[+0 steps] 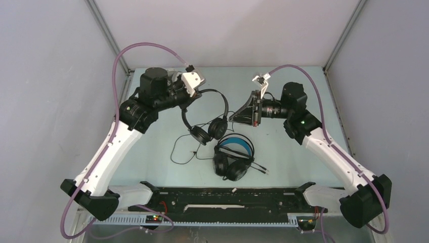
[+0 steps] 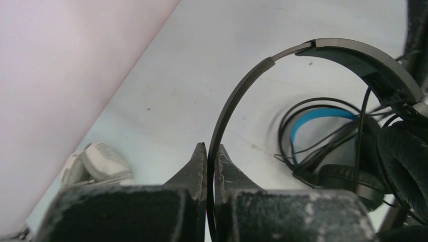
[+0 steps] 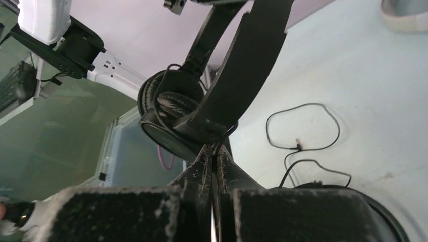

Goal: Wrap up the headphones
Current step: Wrap the headphones cable around the headphones.

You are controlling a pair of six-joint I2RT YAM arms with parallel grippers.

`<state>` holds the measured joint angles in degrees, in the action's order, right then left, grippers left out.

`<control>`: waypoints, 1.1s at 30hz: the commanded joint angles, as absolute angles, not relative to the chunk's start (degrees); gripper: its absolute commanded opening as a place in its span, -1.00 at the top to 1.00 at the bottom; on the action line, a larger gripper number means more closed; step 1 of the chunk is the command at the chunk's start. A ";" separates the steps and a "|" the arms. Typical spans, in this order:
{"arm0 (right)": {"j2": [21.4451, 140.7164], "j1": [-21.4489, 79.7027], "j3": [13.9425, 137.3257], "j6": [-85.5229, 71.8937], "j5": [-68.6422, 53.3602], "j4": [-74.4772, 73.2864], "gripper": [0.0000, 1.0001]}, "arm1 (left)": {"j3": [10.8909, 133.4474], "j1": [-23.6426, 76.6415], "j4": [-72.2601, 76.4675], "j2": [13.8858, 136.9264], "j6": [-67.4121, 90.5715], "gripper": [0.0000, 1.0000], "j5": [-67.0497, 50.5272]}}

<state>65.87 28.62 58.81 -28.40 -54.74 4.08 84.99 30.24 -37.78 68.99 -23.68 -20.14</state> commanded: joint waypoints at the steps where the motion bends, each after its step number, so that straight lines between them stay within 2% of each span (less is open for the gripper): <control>1: 68.67 28.39 62.14 -32.40 -60.21 0.26 1.00 | 83.30 30.15 -32.19 69.01 -27.28 1.00 -12.62; 12: 69.94 28.08 62.14 -39.37 -62.71 5.22 1.00 | 82.13 30.15 -29.95 69.70 -29.64 1.00 -5.75; 19: 71.48 28.81 62.16 -44.36 -58.82 9.82 0.99 | 80.67 30.12 -28.61 70.40 -28.92 1.00 -5.40; 27: 74.85 29.27 62.15 -53.96 -55.73 16.94 0.84 | 78.56 30.15 -27.34 69.81 -29.52 1.00 -4.50; 33: 77.71 30.95 62.07 -58.96 -58.10 23.74 0.81 | 78.74 30.14 -28.00 71.20 -30.35 1.00 1.10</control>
<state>76.88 29.54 59.75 -53.67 -56.34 14.68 79.02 30.26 -29.67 70.63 -28.58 -4.45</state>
